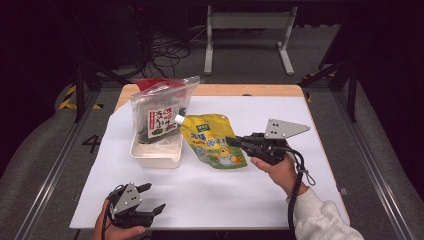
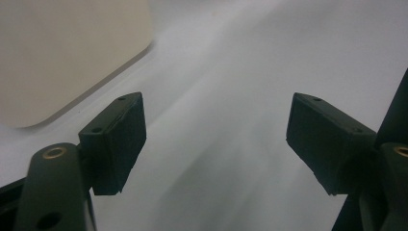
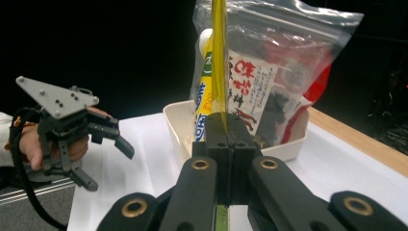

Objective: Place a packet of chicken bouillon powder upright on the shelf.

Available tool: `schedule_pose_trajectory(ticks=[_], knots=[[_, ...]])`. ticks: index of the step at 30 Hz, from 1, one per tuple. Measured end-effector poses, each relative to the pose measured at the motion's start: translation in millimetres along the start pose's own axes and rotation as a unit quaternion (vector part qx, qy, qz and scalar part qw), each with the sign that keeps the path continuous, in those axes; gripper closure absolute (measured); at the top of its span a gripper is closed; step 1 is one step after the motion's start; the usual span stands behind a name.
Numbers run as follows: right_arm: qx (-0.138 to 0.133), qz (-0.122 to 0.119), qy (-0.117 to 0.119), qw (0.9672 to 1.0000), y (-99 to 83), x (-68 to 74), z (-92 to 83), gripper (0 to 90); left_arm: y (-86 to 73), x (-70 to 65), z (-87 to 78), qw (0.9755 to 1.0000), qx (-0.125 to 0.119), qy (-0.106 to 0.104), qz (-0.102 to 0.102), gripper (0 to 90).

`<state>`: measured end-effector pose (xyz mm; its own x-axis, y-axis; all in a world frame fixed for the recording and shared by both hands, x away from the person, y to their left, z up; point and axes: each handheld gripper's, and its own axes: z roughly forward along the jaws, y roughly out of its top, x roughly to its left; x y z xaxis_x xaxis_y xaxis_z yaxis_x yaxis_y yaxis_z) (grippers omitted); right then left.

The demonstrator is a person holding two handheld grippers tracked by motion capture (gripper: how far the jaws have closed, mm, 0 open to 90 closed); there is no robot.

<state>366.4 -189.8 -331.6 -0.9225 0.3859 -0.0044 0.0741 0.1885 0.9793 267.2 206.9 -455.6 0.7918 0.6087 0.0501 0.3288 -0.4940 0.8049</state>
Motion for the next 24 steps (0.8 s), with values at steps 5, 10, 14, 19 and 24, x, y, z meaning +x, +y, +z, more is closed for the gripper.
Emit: schedule_pose_trajectory(ticks=[5,10,14,19,24], knots=[[-0.003,0.001,0.009,1.0000,9.2,-2.5,21.5,90.0,-0.2,0.6,0.2,1.0000,-0.002,0.001,0.000,22.6],[-0.004,0.002,0.019,0.9998,16.2,-3.0,48.0,90.0,-0.6,1.8,1.7,1.0000,0.000,-0.002,0.000,22.7],[-0.006,0.003,0.026,0.9996,23.1,-4.1,69.7,90.0,-0.9,2.1,2.5,1.0000,0.001,-0.004,0.001,22.7],[-0.015,0.009,0.033,0.9993,29.7,-6.1,91.3,90.0,-0.5,1.7,1.9,0.9999,-0.004,-0.010,0.002,22.7],[-0.010,0.007,0.042,0.9990,33.9,-5.8,112.5,90.0,-1.7,0.7,2.5,0.9999,-0.003,-0.015,0.003,22.7]])
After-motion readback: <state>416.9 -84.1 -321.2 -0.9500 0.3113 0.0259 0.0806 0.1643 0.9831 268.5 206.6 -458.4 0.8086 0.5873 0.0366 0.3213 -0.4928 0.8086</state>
